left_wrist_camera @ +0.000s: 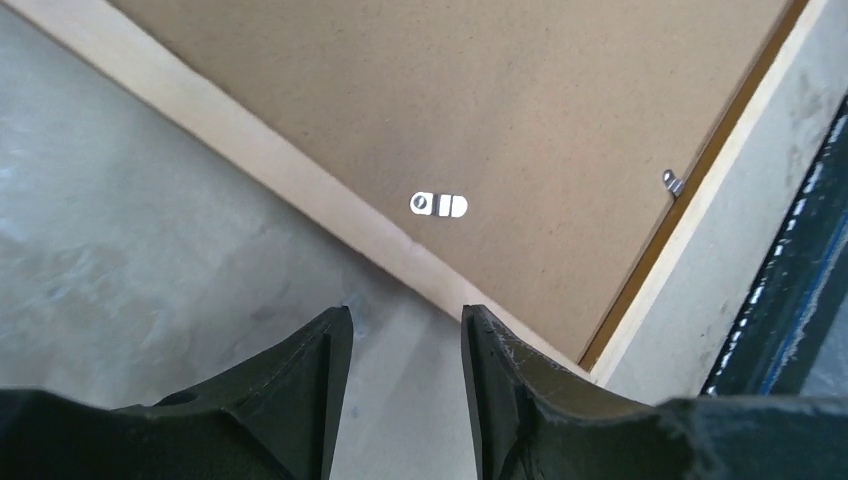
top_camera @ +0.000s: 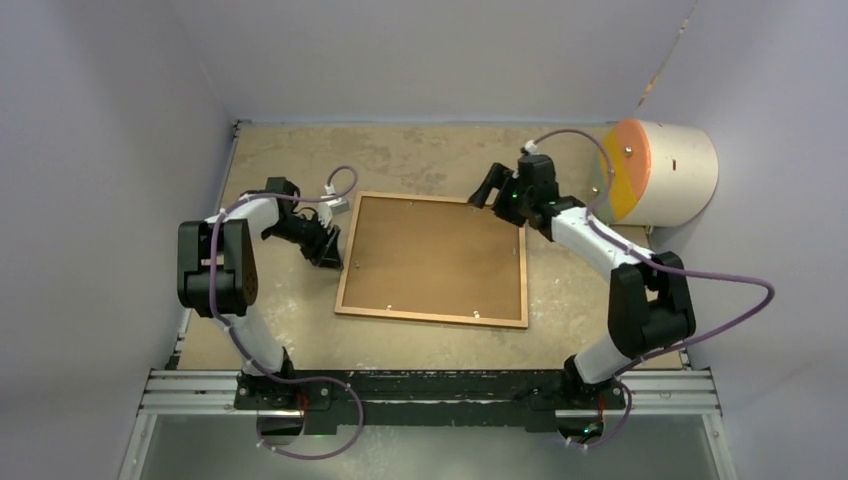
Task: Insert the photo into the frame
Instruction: Adjust the photo frame at the center of the board, then install the photo frame at the center of the board.
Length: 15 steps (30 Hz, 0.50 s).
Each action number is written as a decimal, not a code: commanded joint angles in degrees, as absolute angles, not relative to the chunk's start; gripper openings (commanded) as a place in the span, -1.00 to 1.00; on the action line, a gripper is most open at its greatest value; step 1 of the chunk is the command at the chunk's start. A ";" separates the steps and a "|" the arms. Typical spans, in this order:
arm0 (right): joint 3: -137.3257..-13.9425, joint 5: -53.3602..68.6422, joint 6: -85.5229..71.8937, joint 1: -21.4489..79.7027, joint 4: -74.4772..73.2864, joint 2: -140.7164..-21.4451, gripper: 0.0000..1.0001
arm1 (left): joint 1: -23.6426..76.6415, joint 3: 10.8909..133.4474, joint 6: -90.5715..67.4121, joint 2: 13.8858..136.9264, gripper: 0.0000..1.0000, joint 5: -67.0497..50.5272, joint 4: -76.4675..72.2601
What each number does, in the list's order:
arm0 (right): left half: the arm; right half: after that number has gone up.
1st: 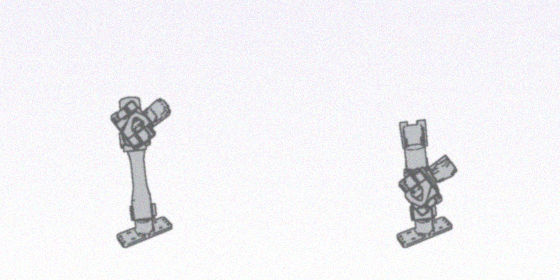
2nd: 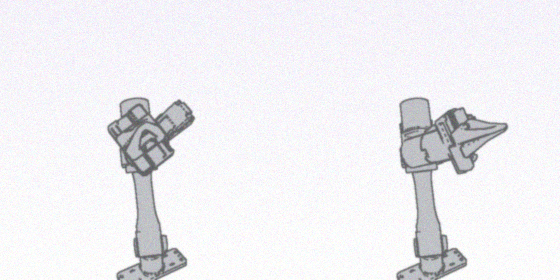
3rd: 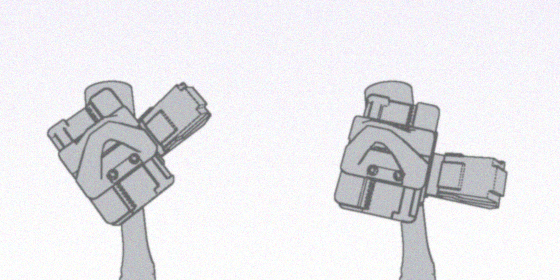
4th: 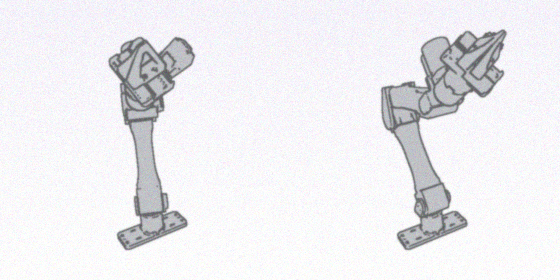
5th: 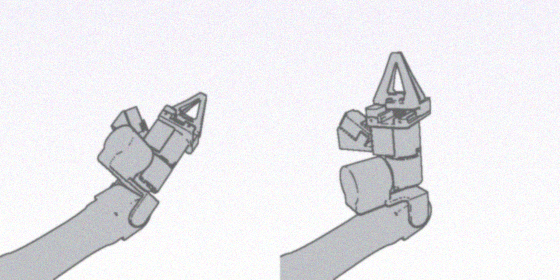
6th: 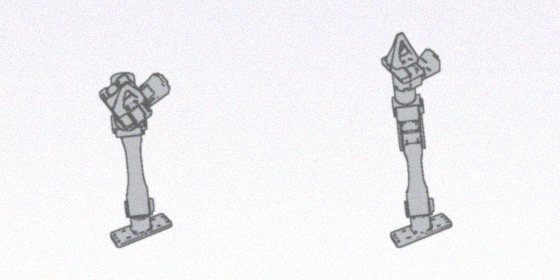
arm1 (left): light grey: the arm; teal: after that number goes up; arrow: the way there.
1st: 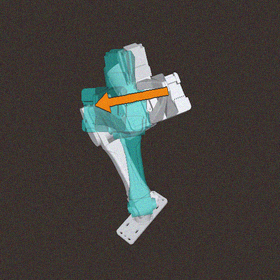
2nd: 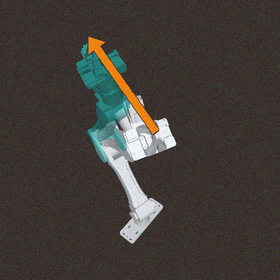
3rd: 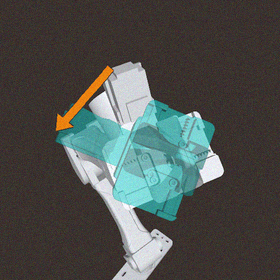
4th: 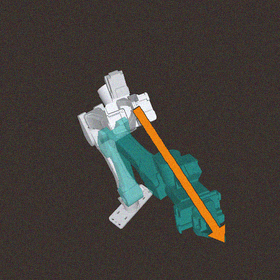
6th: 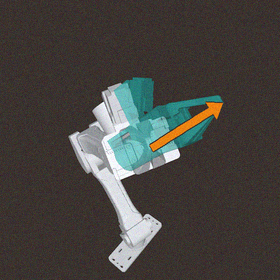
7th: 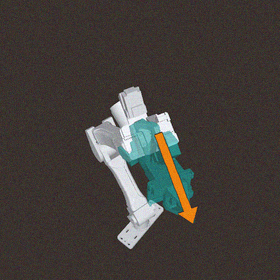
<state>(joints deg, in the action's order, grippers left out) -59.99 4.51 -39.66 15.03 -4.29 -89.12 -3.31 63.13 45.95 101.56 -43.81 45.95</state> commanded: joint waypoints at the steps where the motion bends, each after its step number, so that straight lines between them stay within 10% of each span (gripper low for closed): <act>1: -60.81 14.91 -40.99 23.49 5.33 -91.96 0.66 | -3.08 64.16 43.55 105.79 -0.09 -51.62 46.76; 15: -71.32 24.28 -46.64 41.37 17.35 -110.87 0.44 | -3.16 62.07 42.54 109.59 -0.62 -48.30 43.86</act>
<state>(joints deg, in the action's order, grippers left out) -67.35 20.73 -43.79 39.92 12.16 -108.51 -3.62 63.16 41.28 107.66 -49.60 46.39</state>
